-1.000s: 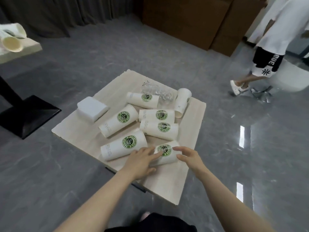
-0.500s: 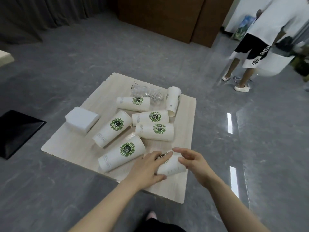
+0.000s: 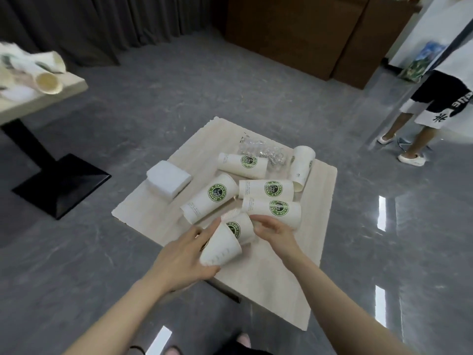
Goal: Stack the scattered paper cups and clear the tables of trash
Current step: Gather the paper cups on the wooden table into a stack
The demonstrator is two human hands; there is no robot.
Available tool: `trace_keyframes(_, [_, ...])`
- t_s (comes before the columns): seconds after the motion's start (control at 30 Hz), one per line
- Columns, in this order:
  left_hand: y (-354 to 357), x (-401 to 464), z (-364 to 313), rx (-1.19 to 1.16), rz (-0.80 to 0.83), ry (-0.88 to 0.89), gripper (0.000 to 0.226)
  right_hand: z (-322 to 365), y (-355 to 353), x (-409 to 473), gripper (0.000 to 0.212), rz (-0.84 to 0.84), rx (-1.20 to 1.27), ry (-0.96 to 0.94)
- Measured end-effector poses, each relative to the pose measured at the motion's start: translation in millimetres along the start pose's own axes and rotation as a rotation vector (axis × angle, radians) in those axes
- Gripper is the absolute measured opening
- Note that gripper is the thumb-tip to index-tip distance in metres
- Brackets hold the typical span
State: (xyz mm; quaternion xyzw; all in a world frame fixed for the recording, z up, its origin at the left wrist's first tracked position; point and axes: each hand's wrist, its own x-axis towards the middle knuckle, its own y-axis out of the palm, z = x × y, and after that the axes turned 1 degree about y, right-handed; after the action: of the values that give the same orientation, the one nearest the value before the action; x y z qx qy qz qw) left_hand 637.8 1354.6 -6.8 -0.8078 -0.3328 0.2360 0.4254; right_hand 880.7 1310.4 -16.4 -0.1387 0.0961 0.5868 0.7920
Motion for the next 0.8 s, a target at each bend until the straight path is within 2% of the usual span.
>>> trace_keyframes(0.2, [-16, -20, 27, 0.024, -0.060, -0.098, 0.098, -21, 22, 19, 0.034, 0.055, -0.122, 0.014])
trace_keyframes(0.47, [-22, -23, 42, 0.002, -0.080, -0.129, 0.100, -17, 15, 6, 0.035, -0.040, 0.026, 0.084])
trace_keyframes(0.8, [-25, -5, 40, 0.068, -0.045, -0.082, 0.103, 16, -44, -17, 0.036, -0.209, 0.123, -0.080])
